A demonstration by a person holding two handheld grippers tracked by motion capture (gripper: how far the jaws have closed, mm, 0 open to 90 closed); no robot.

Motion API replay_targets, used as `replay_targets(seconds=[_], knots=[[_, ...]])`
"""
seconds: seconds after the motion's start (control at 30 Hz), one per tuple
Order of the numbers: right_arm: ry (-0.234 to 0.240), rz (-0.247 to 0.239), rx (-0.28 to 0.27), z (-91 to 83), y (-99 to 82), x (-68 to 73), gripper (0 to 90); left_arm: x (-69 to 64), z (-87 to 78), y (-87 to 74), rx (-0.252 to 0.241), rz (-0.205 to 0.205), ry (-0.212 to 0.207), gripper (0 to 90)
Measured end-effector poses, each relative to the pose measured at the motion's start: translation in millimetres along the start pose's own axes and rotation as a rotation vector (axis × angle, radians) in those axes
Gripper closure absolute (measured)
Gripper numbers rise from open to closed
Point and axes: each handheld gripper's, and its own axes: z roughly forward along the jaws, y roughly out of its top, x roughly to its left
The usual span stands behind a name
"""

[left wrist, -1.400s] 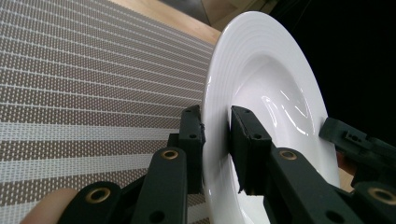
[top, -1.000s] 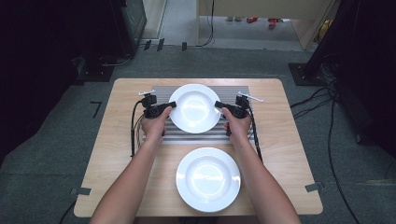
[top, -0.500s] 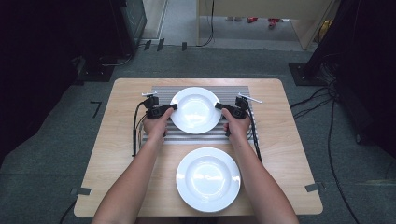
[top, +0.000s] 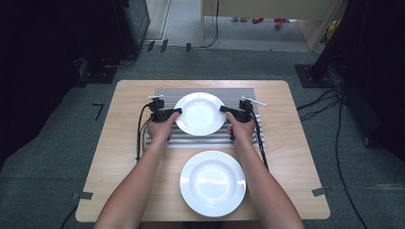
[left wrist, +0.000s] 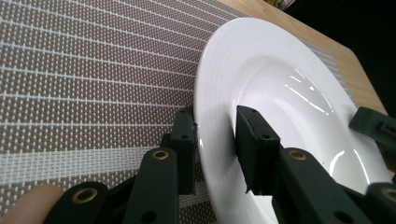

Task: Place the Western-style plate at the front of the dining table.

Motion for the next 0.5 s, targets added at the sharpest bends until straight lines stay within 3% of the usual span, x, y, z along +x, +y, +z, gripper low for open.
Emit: replay_targets(seconds=[0.03, 0.07, 0.2, 0.23, 0.33, 0.37, 0.5], knots=[[-0.021, -0.034, -0.01, -0.2, -0.2, 1.7, 70.2, -0.2, -1.6, 0.4, 0.001, 0.02, 0.042, 57.8], [-0.021, -0.034, -0.01, -0.2, -0.2, 1.7, 70.2, -0.2, -1.6, 0.4, 0.001, 0.02, 0.042, 54.0], [-0.047, -0.054, 0.004, -3.8, 2.0, -0.7, 61.2, 2.3, -9.0, -0.4, -0.02, 0.023, 0.047, 49.3], [-0.057, -0.089, 0.004, -7.8, 3.1, 0.1, 58.9, 2.5, -11.2, -0.5, -0.027, 0.028, 0.047, 49.0], [-0.052, -0.119, 0.001, -12.1, 3.8, 4.0, 53.3, 3.2, -20.5, -0.6, -0.052, 0.034, 0.039, 47.1], [-0.049, -0.139, 0.002, -15.7, 4.5, 9.4, 46.5, 3.1, -25.2, -1.4, -0.06, 0.04, 0.033, 44.2], [-0.027, -0.158, 0.009, -20.4, 4.6, 16.2, 37.6, 0.7, -33.2, -3.1, -0.063, 0.057, 0.022, 37.7]])
